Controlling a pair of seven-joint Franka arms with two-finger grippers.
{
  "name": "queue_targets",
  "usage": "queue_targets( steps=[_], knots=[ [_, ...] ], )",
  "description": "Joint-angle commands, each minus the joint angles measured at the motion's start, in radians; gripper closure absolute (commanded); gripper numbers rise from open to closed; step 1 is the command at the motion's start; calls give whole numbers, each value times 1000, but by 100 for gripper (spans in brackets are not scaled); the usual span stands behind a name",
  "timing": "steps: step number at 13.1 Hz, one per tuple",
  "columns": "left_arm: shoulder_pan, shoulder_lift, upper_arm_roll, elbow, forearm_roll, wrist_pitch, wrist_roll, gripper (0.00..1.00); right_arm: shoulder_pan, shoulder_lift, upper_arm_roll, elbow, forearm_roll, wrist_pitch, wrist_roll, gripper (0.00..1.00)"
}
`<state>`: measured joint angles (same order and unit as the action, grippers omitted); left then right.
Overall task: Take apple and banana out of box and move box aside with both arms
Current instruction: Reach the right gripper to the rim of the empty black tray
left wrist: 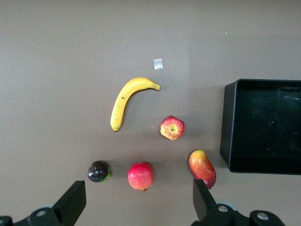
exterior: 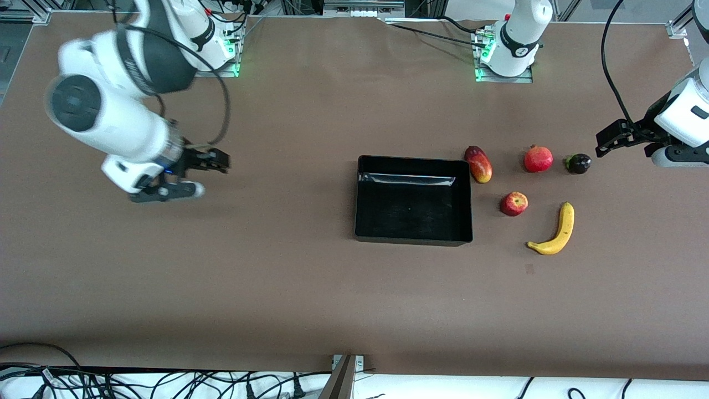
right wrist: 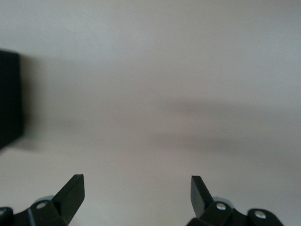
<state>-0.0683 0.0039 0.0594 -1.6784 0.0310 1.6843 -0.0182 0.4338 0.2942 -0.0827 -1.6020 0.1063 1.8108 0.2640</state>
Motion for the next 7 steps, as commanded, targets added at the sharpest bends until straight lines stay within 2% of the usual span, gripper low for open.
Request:
queue_targets(
  steps=[1,3,7],
  knots=[
    [-16,-19,10,-14,21,-5,-12,0,121,84,-2,23,50,131,209,0],
    [-18,-18,10,-11,23,-5,-12,0,204,155,-2,23,72,241,335,0],
    [-21,-18,8,-9,23,-5,-12,0,367,316,-2,49,59,473,572,0]
  ],
)
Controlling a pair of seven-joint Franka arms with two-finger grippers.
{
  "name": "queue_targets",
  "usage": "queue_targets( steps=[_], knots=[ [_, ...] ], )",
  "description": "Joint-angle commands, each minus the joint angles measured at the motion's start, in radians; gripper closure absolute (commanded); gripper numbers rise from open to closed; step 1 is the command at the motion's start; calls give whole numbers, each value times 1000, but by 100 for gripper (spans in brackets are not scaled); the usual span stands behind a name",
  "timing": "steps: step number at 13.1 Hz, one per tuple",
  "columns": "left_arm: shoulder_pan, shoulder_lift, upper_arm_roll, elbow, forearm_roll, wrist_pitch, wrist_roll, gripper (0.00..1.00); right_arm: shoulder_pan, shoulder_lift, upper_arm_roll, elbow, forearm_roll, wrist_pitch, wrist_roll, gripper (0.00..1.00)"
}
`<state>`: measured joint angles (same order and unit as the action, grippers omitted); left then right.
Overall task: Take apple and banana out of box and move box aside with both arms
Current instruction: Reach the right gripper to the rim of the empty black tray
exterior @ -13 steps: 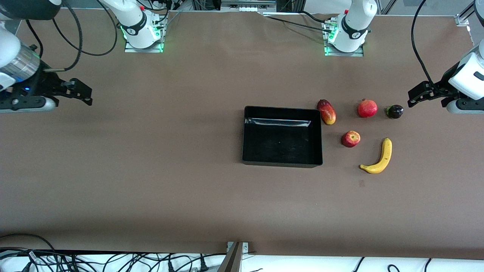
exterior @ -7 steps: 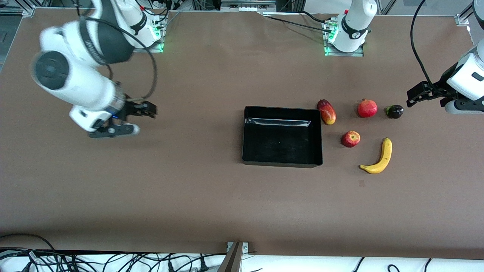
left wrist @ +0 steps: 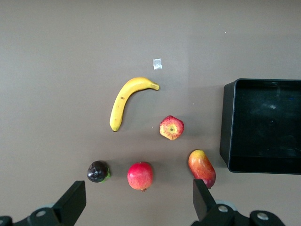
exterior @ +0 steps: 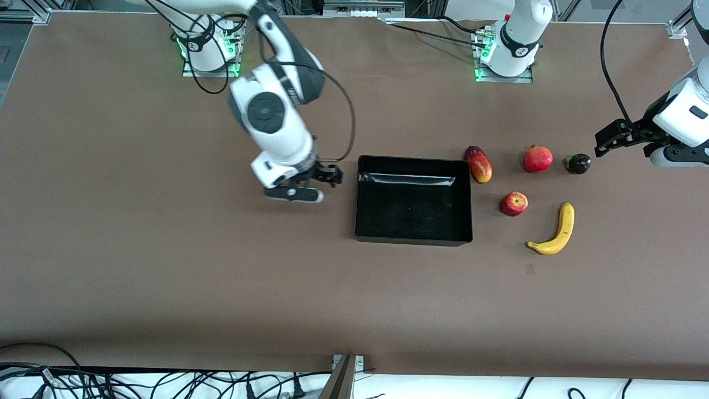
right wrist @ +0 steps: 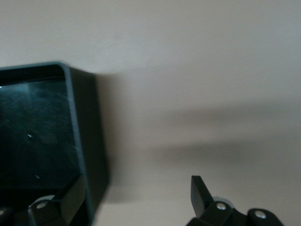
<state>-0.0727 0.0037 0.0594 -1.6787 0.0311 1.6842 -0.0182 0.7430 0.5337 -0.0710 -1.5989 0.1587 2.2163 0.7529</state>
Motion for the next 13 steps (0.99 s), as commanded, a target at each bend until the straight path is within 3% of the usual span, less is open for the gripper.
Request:
queue_targets(
  steps=[1,4,6,7,10,13],
  knots=[
    [-16,-18,8,-4,23,-4,-12,0,77,106,-15,59,7,78,110,0],
    [-16,-16,10,-4,24,-4,-11,0,122,166,-21,88,2,91,144,3],
    [-16,-16,10,-4,24,-4,-12,0,140,195,-21,88,-11,129,143,13],
    [-16,-18,10,-4,24,-6,-12,0,145,206,-23,88,-25,137,143,22],
    [-18,-16,10,-4,24,-6,-12,0,144,206,-21,88,-50,135,128,96],
    [-18,-16,10,-4,24,-6,-12,0,130,193,-24,88,-48,125,115,100]
  ],
)
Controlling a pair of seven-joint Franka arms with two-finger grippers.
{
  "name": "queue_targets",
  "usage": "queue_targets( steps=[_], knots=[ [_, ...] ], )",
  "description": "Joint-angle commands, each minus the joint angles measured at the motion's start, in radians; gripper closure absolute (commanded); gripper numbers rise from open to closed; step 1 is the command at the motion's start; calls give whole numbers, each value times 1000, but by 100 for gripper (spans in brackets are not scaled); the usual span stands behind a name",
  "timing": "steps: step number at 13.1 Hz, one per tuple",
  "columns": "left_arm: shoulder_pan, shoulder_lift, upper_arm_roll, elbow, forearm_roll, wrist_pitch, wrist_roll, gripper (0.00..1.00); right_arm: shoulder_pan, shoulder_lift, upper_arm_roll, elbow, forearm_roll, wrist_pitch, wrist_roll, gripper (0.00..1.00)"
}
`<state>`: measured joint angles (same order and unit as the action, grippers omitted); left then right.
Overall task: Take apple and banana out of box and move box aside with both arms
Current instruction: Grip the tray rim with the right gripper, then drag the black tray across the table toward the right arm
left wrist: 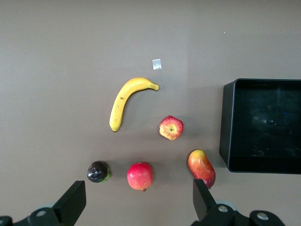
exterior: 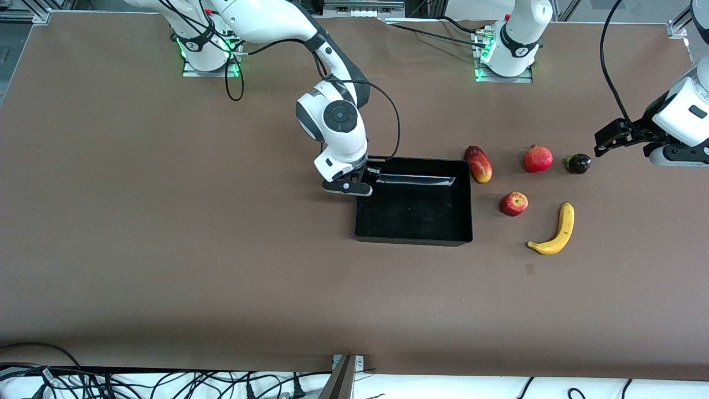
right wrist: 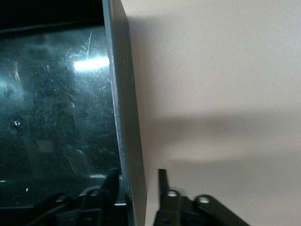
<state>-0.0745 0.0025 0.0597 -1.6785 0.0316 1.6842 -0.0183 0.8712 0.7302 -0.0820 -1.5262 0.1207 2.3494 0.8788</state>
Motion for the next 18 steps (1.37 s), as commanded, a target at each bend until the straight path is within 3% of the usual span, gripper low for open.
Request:
queue_targets(
  steps=[1,7,10,14,18],
  knots=[
    [-16,-16,8,-4,24,-6,-12,0,-9,-12,-13,15,-12,-25,-14,100],
    [-16,-16,9,-4,24,-6,-12,0,-199,-237,-39,12,2,-362,-381,100],
    [-18,-16,9,-4,24,-6,-12,0,-349,-366,-54,-64,2,-488,-662,100],
    [-18,-16,8,-3,24,-6,-12,0,-578,-492,-54,-268,-10,-437,-977,100],
    [-18,-16,8,-3,24,-6,-12,0,-685,-581,-58,-565,-16,-198,-1050,100]
  ],
)
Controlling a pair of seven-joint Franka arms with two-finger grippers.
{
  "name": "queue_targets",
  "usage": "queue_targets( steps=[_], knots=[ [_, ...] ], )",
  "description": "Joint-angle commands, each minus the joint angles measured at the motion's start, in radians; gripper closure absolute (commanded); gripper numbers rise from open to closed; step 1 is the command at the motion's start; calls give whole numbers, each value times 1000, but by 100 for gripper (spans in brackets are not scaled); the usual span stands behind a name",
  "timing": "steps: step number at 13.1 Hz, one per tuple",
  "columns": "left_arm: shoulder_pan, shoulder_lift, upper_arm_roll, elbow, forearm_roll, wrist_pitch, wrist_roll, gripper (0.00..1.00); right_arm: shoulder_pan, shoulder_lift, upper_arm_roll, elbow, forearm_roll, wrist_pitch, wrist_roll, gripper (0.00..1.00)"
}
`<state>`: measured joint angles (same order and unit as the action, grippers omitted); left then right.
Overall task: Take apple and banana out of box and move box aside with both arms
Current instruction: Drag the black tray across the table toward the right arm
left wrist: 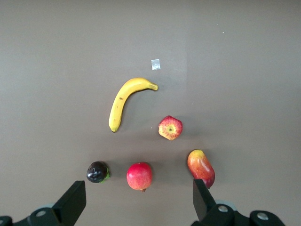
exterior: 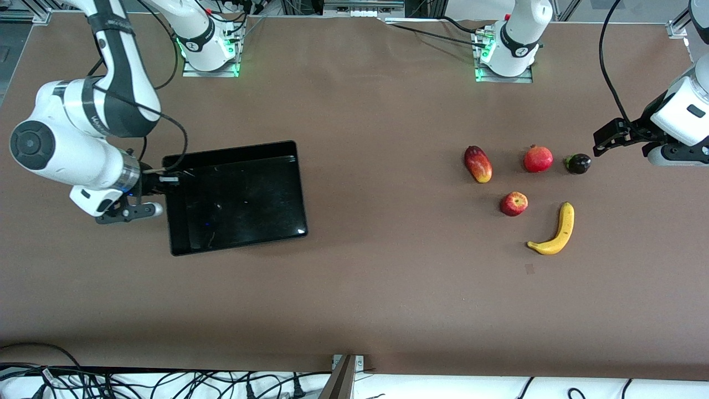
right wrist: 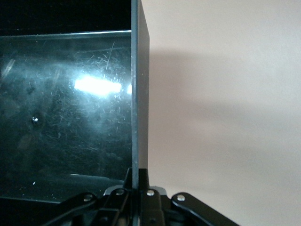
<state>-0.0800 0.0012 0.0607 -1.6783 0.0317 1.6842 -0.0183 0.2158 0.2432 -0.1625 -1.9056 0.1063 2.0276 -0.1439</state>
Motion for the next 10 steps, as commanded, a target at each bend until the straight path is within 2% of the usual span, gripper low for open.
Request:
queue_targets(
  steps=[1,3,4,7,8,9,10],
  knots=[
    [-12,-13,7,-3,24,-6,-12,0,-54,-96,23,-255,-4,214,-40,100],
    [-12,-13,7,-3,24,-6,-12,0,-96,-68,24,-349,-4,383,-77,100],
    [-12,-15,7,-3,24,-6,-12,0,-105,-50,24,-366,-2,422,-78,100],
    [-12,-15,7,-3,24,-8,-12,0,-122,-22,24,-368,-2,433,-78,100],
    [-12,-15,7,-3,24,-8,-12,0,-124,-30,24,-363,-2,430,-74,43],
    [-12,-15,7,-3,24,-6,-12,0,-124,-45,26,-359,0,425,-66,0],
    [-12,-15,7,-3,24,-8,-12,0,-124,-80,31,-351,0,424,-66,0]
  ],
)
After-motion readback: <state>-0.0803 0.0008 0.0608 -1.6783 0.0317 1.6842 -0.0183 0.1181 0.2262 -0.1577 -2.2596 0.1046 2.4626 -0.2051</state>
